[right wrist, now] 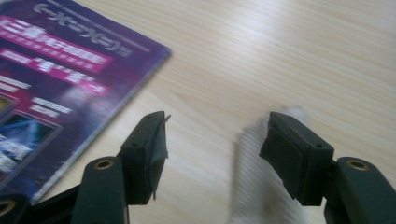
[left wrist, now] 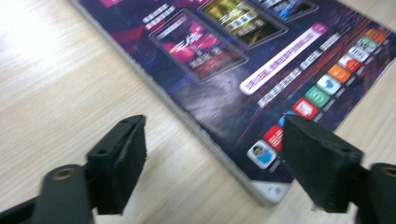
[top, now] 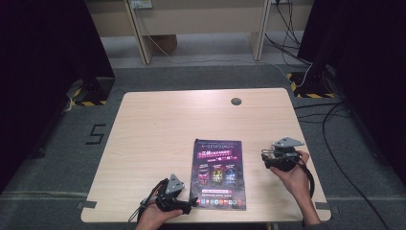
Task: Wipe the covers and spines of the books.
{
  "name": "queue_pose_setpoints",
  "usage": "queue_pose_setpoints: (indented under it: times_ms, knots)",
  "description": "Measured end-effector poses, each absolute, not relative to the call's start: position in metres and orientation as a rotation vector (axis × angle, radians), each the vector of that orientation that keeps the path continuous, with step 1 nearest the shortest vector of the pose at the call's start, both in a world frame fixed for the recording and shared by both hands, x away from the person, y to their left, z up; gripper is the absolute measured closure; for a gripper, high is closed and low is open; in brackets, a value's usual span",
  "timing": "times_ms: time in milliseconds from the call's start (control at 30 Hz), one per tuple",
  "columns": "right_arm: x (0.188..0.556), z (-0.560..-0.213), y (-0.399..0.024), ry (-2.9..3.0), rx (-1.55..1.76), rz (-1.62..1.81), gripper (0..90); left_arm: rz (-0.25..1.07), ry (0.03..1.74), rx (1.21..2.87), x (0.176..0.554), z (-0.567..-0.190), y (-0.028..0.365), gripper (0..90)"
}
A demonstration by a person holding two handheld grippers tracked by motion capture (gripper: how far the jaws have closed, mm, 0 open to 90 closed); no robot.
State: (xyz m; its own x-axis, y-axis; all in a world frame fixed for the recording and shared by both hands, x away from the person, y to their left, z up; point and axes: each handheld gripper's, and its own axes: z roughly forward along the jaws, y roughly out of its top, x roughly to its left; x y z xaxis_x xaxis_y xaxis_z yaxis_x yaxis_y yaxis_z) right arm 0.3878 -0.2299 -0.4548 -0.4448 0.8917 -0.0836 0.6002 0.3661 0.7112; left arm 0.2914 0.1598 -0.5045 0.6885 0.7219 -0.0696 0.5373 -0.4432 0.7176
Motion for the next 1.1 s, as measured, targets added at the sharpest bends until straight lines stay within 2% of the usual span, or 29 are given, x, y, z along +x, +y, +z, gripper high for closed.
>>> queue_pose_setpoints:
  times_ms: [100, 367, 800, 1100]
  knots:
    - [0.390, -0.457, -0.244, 2.151, 1.340, 0.827, 44.2, 0.312, 0.974, 2.134, 0.291, -0.504, 0.163, 17.8]
    - [0.393, -0.466, -0.264, 2.163, 1.386, 0.769, 55.5, 0.315, 0.985, 2.140, 0.289, -0.504, 0.168, 16.7]
    - [0.400, -0.483, -0.274, 2.196, 1.466, 0.725, 58.2, 0.310, 0.981, 2.129, 0.291, -0.504, 0.168, 17.9]
    - [0.404, -0.493, -0.279, 2.235, 1.527, 0.826, 71.0, 0.311, 0.966, 2.142, 0.291, -0.506, 0.161, 19.6]
